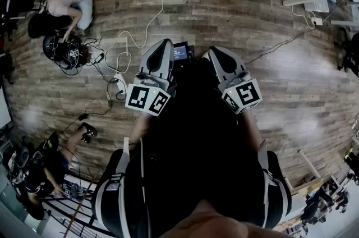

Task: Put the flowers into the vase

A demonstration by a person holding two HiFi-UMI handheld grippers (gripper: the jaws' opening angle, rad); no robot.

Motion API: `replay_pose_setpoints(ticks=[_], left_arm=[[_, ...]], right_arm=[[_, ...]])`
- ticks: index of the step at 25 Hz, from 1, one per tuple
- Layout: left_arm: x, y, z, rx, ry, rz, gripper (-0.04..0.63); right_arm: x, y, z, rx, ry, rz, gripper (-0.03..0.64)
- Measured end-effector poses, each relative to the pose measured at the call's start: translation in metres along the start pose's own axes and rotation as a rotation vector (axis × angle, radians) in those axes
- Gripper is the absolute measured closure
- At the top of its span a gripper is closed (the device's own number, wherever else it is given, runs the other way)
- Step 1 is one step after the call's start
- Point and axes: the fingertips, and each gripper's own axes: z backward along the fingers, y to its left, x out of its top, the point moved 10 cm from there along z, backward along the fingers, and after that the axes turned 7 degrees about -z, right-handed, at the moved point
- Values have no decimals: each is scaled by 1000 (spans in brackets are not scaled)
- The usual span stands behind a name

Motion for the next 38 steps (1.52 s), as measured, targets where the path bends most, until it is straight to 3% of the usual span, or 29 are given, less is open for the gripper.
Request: replay_pose_setpoints(ticks=[8, 14, 19, 25, 33, 38], left_arm=[[2, -5, -9, -50, 11, -18, 572], [0, -26, -31, -200, 37, 1, 572], [1, -36, -39, -281, 74, -12, 571], [1, -15, -36, -285, 105, -2, 571], [9, 13, -22, -300, 76, 8, 571], [10, 47, 0, -210, 86, -6, 572]], right_arm=[[-3, -2, 1, -1, 13, -13, 600], [-5, 26, -20, 180, 23, 83, 600], [1, 38, -34, 250, 58, 75, 598], [0, 48, -54, 230, 145, 81, 600], [-5, 71, -76, 234, 99, 153, 600], [-9, 86, -89, 127, 122, 155, 600]])
